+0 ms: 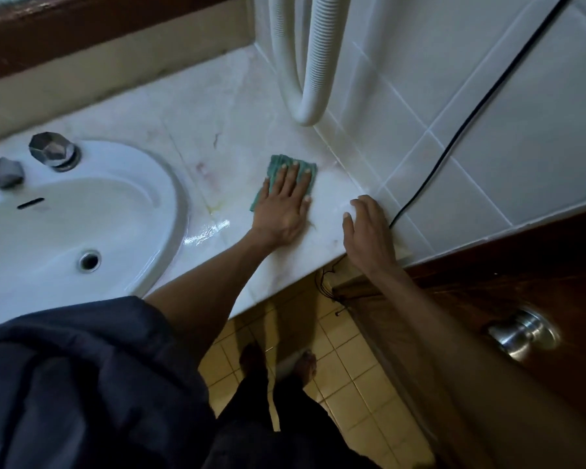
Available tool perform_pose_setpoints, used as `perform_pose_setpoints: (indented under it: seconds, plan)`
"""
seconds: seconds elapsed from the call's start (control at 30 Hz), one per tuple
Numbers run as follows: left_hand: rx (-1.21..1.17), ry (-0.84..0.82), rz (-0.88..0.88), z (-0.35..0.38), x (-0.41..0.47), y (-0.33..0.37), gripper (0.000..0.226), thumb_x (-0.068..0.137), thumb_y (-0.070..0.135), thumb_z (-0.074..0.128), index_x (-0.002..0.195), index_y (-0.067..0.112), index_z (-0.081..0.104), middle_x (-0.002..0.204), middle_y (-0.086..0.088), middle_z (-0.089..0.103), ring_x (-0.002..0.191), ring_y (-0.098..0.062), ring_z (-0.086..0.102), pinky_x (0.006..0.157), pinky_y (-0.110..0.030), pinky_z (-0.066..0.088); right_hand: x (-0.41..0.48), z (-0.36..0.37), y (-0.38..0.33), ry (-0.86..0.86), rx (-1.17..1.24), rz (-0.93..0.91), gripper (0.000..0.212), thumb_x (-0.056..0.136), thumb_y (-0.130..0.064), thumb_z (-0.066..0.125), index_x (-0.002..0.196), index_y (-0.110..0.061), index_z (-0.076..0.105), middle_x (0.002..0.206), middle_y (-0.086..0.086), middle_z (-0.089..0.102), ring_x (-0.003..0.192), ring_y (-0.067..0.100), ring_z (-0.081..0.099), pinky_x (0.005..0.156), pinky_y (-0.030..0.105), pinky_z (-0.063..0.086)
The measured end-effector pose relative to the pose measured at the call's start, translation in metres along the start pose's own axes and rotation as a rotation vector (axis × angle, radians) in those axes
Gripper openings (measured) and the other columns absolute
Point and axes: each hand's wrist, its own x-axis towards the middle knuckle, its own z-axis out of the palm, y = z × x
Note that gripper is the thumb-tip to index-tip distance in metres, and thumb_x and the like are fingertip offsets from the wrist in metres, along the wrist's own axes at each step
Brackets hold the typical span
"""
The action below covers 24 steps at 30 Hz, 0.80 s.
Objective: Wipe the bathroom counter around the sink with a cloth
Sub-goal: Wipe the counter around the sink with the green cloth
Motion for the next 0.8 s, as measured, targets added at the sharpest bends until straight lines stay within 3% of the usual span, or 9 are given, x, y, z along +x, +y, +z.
perform_pose_setpoints:
  seconds: [0.13,0.23,0.37,0.5,0.57,0.67,0.8]
  plan:
    - [0.089,-0.062,0.217,-0.003,-0.060,-0.028,0.057,0.108,0.045,0.015,0.162,0.030,0.007,0.171,0.003,0.002,0.158,-0.018,-0.002,0.127,-0.044,0.004,0.012,0.004,-0.008,-0.030,-0.121,-0.031,0.042,0.102,-0.027,0.041,0.132,-0.001,0.052,0.142,0.018,0.046,0.131,0.034,0.044,0.110,0.044,0.036]
    - [0.133,-0.072,0.214,-0.014,-0.108,-0.065,0.056,0.109,0.044,0.018,0.162,0.032,0.006,0.171,0.008,-0.001,0.157,-0.014,-0.005,0.127,-0.039,0.000,0.027,0.012,-0.023,-0.048,-0.130,-0.051,0.043,0.101,-0.027,0.042,0.134,-0.001,0.051,0.146,0.018,0.043,0.134,0.035,0.042,0.110,0.045,0.037]
    - [0.109,0.025,-0.007,-0.020,-0.115,-0.090,0.056,0.108,0.043,0.018,0.162,0.033,0.007,0.171,0.008,0.004,0.158,-0.014,-0.002,0.127,-0.047,0.012,0.039,0.019,-0.037,-0.055,-0.101,-0.033,0.044,0.101,-0.028,0.042,0.136,-0.002,0.049,0.149,0.018,0.040,0.138,0.034,0.038,0.112,0.045,0.035]
    - [-0.055,0.163,-0.435,-0.021,-0.035,-0.065,0.059,0.108,0.039,0.022,0.163,0.022,0.009,0.171,-0.005,0.005,0.158,-0.025,0.002,0.125,-0.054,0.009,0.032,0.019,-0.028,-0.081,-0.124,-0.070,0.046,0.102,-0.028,0.043,0.141,-0.005,0.045,0.153,0.017,0.036,0.142,0.032,0.034,0.113,0.045,0.035]
    - [-0.115,0.175,-0.515,-0.021,0.006,-0.047,0.061,0.108,0.039,0.023,0.163,0.016,0.008,0.170,-0.012,0.003,0.157,-0.031,0.000,0.125,-0.056,0.006,0.030,0.016,-0.022,-0.111,-0.130,-0.109,0.048,0.102,-0.027,0.042,0.145,-0.005,0.042,0.157,0.016,0.032,0.145,0.031,0.030,0.116,0.044,0.032]
    - [-0.097,0.146,-0.375,-0.012,0.026,-0.018,0.061,0.108,0.040,0.021,0.163,0.018,0.006,0.171,-0.009,0.001,0.158,-0.029,-0.003,0.126,-0.053,0.002,0.029,0.012,-0.015,-0.134,-0.129,-0.145,0.048,0.102,-0.026,0.042,0.146,-0.006,0.041,0.159,0.015,0.029,0.147,0.031,0.028,0.118,0.044,0.030]
    - [-0.010,0.061,-0.091,-0.004,-0.019,-0.023,0.059,0.109,0.043,0.020,0.163,0.027,0.004,0.171,0.001,-0.002,0.158,-0.020,-0.006,0.127,-0.048,0.003,0.031,0.012,-0.014,-0.136,-0.134,-0.162,0.048,0.102,-0.027,0.042,0.146,-0.008,0.041,0.158,0.015,0.030,0.146,0.031,0.029,0.117,0.045,0.032]
